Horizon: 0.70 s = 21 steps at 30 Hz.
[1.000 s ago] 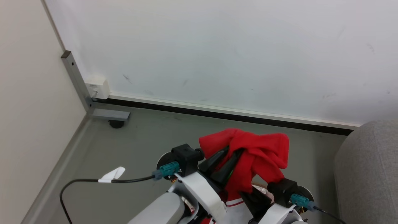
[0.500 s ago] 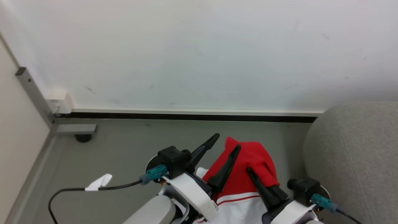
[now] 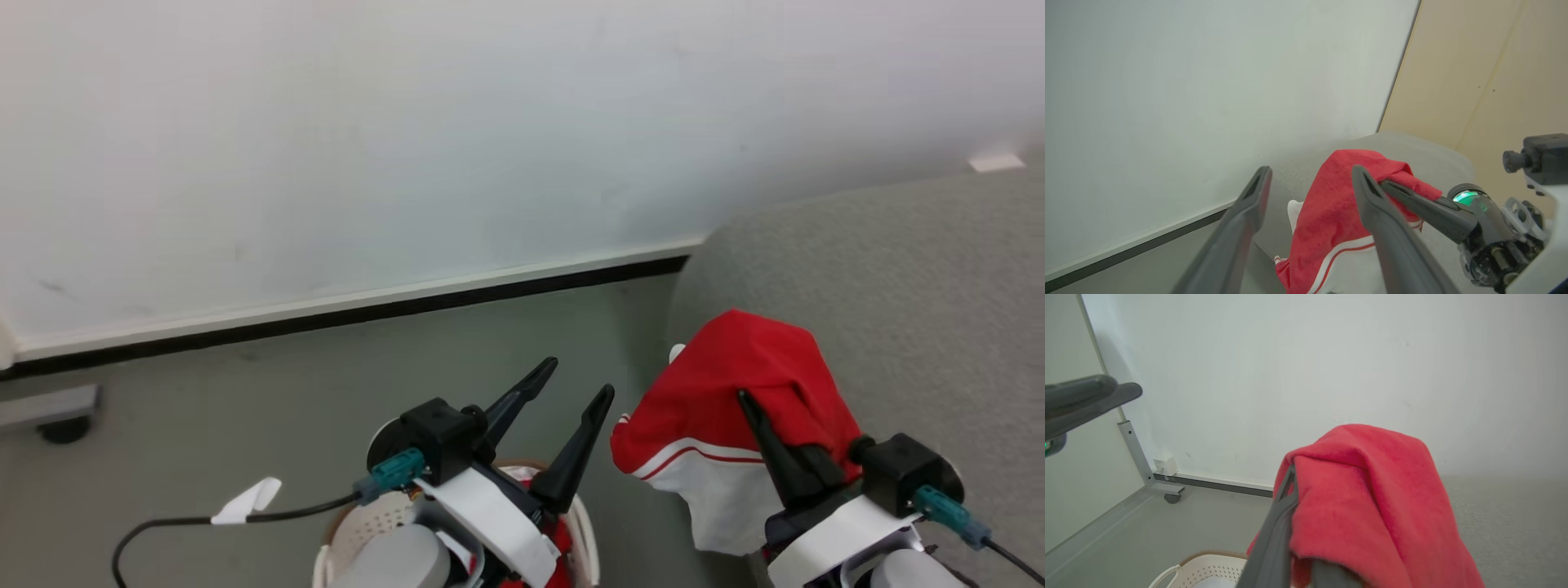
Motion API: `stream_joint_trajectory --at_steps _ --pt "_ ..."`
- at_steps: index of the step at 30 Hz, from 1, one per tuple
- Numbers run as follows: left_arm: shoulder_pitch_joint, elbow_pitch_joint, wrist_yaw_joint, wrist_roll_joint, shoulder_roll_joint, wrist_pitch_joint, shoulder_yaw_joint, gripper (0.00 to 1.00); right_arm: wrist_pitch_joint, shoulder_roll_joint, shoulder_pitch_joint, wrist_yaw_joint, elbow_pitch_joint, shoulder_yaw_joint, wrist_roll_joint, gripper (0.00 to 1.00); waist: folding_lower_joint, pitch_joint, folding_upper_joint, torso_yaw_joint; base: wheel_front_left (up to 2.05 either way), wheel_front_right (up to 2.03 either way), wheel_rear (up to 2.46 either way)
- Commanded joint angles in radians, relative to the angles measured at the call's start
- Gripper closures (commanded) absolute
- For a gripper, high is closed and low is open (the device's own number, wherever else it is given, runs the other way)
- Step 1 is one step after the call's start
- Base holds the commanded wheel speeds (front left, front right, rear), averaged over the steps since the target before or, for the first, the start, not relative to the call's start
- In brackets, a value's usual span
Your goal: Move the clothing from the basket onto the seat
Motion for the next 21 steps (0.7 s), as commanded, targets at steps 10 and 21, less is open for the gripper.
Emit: stream_joint_trajectory --at_steps 10,21 --pt "0.029 0.016 -0.011 0.059 -0.008 -0.006 0.027 0.0 0.0 -0.02 0.026 -0.002 -0.067 -0.103 -0.043 1.0 -0.0001 0.065 -0.0001 -0.172 0.0 0.0 0.0" --pt "0.041 0.028 -0.031 0.107 -0.029 -0.006 0.055 0.0 0.0 -0.007 0.06 -0.002 -0.121 -0.167 -0.07 1.0 -0.0001 0.087 -0.0001 -0.236 0.0 0.0 0.0"
